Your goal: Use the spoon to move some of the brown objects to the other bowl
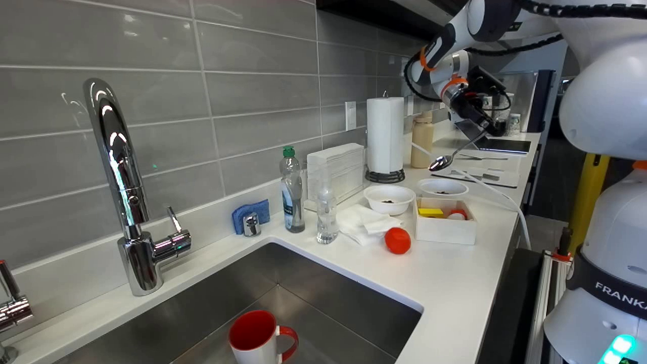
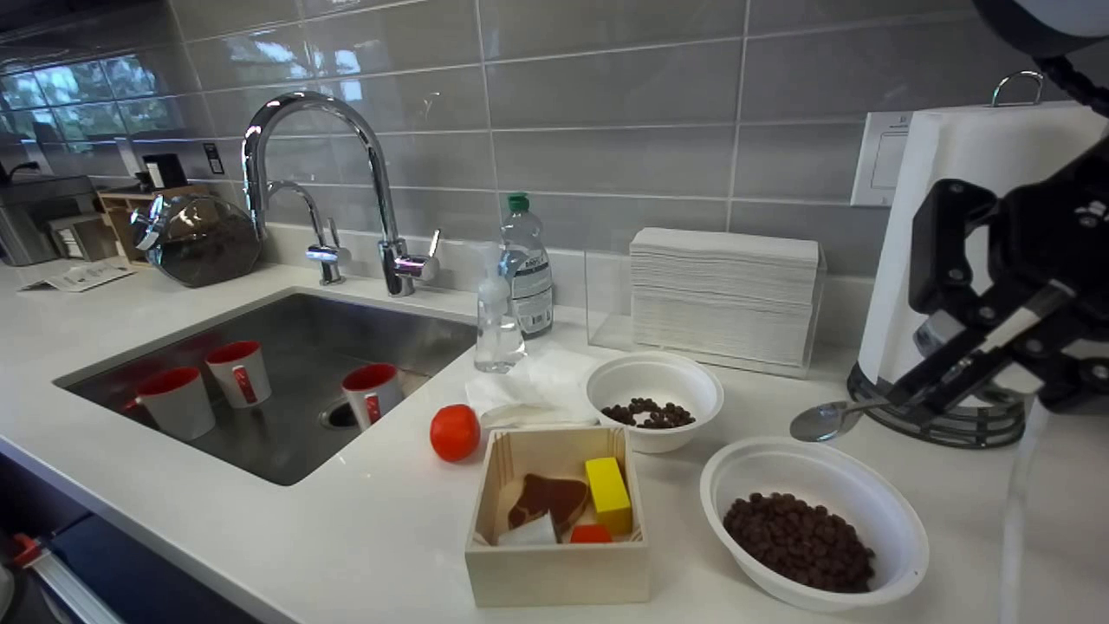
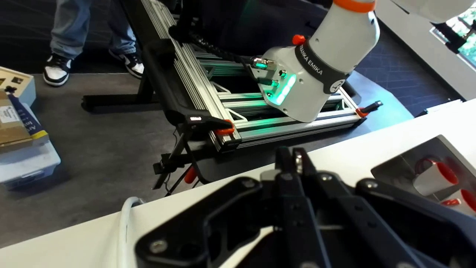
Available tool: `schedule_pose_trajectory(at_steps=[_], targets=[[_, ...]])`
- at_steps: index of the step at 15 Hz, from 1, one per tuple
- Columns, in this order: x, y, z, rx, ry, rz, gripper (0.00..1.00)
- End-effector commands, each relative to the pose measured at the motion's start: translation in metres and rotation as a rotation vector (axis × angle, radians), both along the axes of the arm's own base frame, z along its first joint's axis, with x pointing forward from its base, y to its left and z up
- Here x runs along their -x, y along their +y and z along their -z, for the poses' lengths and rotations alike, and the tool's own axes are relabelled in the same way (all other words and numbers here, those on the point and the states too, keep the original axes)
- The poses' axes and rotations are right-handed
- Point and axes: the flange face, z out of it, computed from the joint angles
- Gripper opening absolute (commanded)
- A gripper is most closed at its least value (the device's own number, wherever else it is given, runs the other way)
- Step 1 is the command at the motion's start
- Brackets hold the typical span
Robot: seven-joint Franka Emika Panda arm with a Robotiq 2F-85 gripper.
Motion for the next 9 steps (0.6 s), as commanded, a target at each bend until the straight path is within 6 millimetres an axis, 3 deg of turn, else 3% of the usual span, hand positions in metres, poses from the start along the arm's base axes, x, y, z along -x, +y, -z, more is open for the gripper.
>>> schedule_pose_trajectory(at_steps=[1, 9], targets=[[-0.016, 0.023, -0.013, -0.074, -0.04, -0.129, 0.01], [-0.091, 0.099, 0.001, -0.173, -0.069, -0.336, 0.01]])
